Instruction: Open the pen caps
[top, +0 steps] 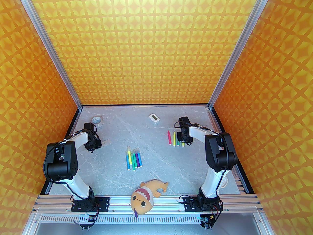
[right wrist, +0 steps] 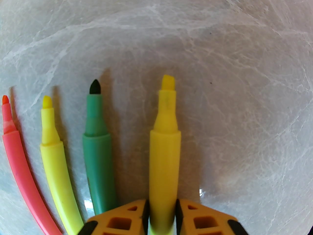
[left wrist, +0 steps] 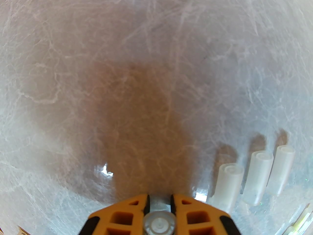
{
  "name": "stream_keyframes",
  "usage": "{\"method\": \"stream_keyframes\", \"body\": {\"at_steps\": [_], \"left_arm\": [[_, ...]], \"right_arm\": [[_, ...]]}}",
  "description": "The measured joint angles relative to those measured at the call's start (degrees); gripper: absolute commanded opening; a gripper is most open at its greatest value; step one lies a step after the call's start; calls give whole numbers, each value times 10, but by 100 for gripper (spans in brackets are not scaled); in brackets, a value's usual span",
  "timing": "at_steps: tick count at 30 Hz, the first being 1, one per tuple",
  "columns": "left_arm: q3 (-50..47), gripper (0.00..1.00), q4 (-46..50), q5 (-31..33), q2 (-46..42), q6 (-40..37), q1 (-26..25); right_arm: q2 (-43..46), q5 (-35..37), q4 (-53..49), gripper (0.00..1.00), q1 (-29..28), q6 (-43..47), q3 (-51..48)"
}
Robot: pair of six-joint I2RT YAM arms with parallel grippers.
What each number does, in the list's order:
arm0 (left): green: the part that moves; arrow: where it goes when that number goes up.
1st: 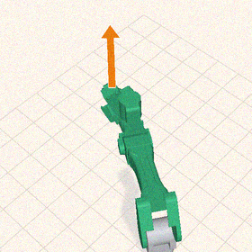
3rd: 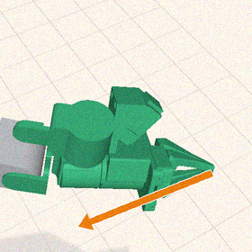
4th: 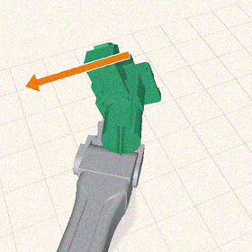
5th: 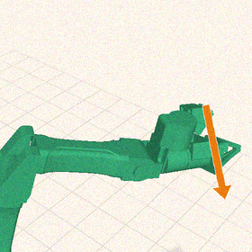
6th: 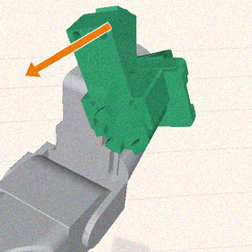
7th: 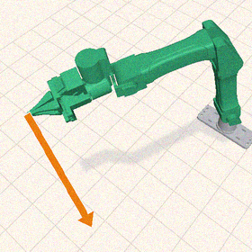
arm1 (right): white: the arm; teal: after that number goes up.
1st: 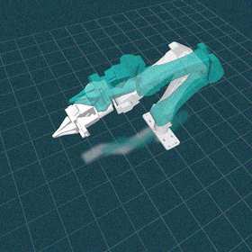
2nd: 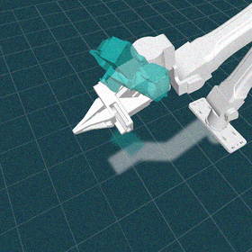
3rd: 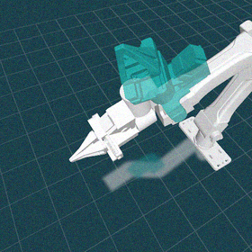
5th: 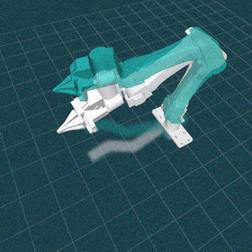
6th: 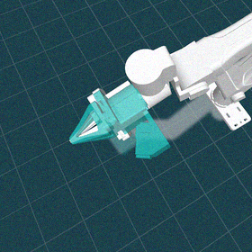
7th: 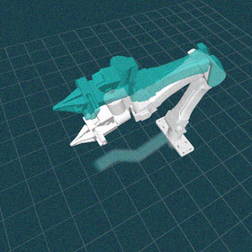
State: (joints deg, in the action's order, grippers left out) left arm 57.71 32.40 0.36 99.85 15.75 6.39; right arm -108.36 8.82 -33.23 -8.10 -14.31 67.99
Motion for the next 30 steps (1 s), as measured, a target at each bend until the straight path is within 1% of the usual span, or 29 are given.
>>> {"method": "stream_keyframes", "body": {"at_steps": [6, 9, 11, 19, 23, 30], "left_arm": [[0, 20, -1, -5, 0, 0, 1], [0, 22, -1, -6, 0, 0, 1], [0, 23, -2, -10, 0, 0, 1], [0, 24, -10, -31, 0, 0, 0], [0, 24, -12, -40, 0, 0, 0], [0, 26, -13, -62, -2, 0, 0]], "right_arm": [[3, -8, -1, 28, 0, 0, 0], [17, -17, -2, 31, 0, 2, -4], [36, -22, -4, 33, 0, 4, -9], [113, -41, -13, 37, -7, 11, -20], [132, -54, -20, 38, -38, 16, -20], [136, -87, -21, 39, -131, 15, -19]]}}
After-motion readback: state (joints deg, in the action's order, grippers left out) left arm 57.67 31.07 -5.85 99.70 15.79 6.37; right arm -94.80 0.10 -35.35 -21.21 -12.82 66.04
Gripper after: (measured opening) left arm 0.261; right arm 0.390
